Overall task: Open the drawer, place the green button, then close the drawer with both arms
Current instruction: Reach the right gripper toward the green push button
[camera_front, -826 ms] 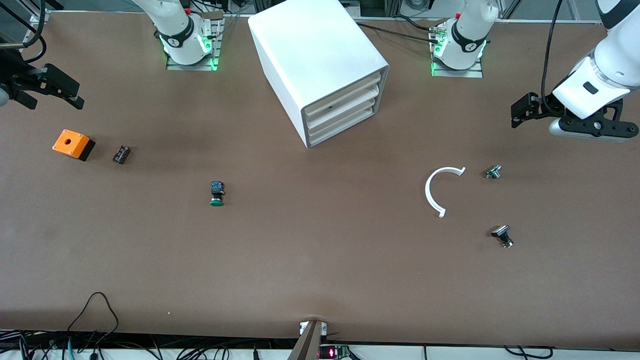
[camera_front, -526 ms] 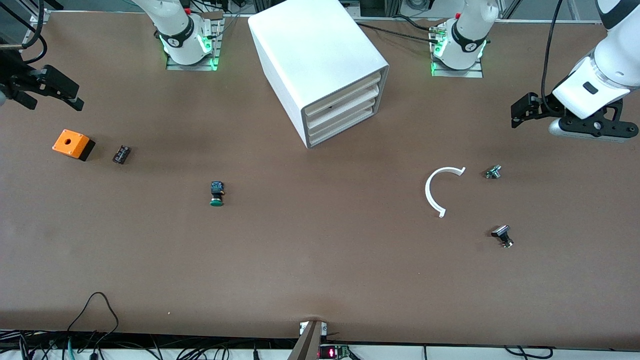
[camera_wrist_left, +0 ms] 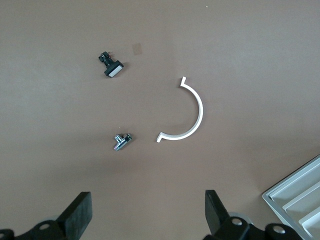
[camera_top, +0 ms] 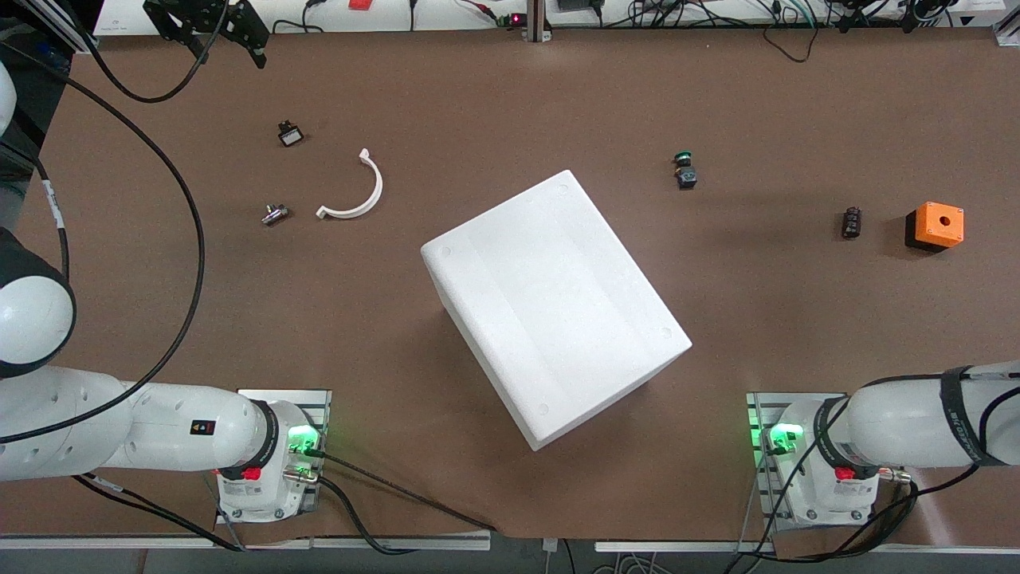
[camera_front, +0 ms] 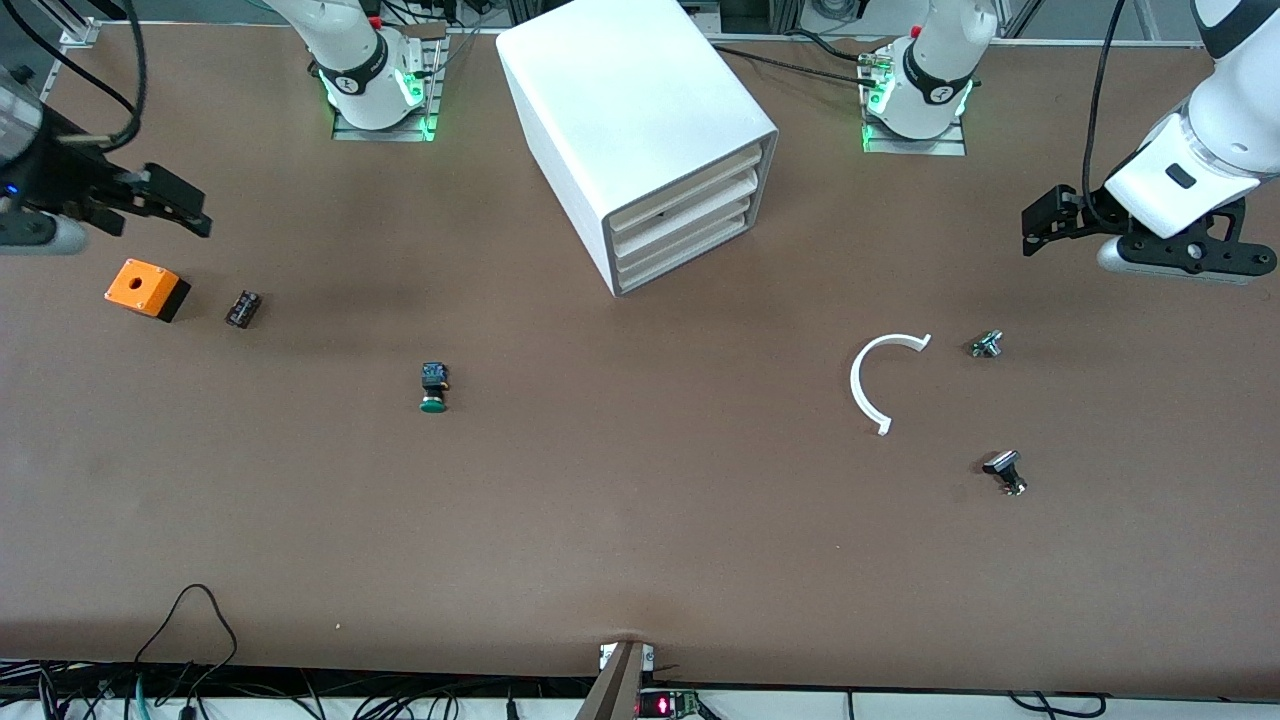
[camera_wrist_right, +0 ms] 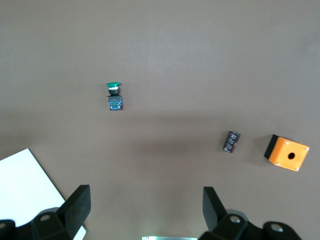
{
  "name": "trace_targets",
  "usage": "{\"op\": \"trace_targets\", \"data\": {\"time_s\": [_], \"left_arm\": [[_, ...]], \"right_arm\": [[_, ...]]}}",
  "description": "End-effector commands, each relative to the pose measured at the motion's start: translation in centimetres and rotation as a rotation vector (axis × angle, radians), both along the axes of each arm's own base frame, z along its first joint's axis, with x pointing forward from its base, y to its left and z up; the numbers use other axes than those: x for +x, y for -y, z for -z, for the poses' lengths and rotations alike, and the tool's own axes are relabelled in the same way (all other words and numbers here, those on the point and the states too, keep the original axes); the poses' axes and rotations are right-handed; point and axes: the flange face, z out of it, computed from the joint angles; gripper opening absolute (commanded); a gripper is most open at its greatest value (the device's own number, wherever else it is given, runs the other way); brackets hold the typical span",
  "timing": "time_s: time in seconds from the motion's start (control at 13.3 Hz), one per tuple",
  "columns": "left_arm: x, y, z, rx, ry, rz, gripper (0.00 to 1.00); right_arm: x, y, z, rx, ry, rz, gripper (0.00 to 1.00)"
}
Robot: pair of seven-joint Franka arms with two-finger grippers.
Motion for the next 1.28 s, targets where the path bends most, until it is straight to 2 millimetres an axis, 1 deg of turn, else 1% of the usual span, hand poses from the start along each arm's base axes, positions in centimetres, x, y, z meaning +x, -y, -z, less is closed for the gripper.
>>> {"op": "trace_targets", "data": {"time_s": [0.0,0.23,0.38,0.53,0.6,0.68,0.75,0.83,0.98,1.05,1.13,1.2], "left_arm": [[0.3,0.1,-0.5,-0.004,-0.008,-0.002,0.99],[0.4,0.1,-0.5,-0.005,-0.008,-0.002,0.99],[0.3,0.2,-0.5,-0.005,-0.008,0.001,0.99],[0.3,0.2,-0.5,-0.005,-0.008,0.001,0.99],[0.4,0.2,-0.4,-0.005,-0.011,0.001,0.99],[0.4,0.2,-0.4,-0.005,-0.011,0.002,0.99],[0.4,0.2,-0.3,-0.005,-0.013,0.004,0.99],[0.6,0.2,0.0,-0.005,-0.020,0.004,0.99],[0.5,0.3,0.2,-0.005,-0.033,0.004,0.99],[0.5,0.3,0.1,-0.006,-0.043,0.008,0.99],[0.3,0.4,0.6,-0.017,-0.078,0.010,0.99],[-0.1,0.7,0.3,-0.044,-0.102,0.011,0.99]], "right_arm": [[1.9,-2.1,2.4,0.013,-0.010,-0.008,0.99],[3.3,-2.9,4.6,0.015,-0.003,-0.012,0.99],[4.4,-3.0,6.7,0.015,-0.010,-0.012,0.99],[5.7,-3.2,9.2,0.016,-0.020,-0.017,0.99],[6.0,-4.3,10.0,0.017,-0.014,-0.031,0.99],[6.5,-5.0,11.4,0.015,-0.022,-0.035,0.99],[6.8,-5.6,12.4,0.015,-0.030,-0.039,0.99],[7.0,-6.5,13.5,0.011,-0.038,-0.054,0.99],[7.3,-7.9,16.1,0.002,-0.054,-0.078,0.99],[7.2,-8.2,17.7,0.000,-0.055,-0.089,0.99],[7.1,-8.3,19.6,0.002,-0.049,-0.093,0.99],[6.7,-8.4,21.5,0.002,-0.043,-0.097,0.99]]}}
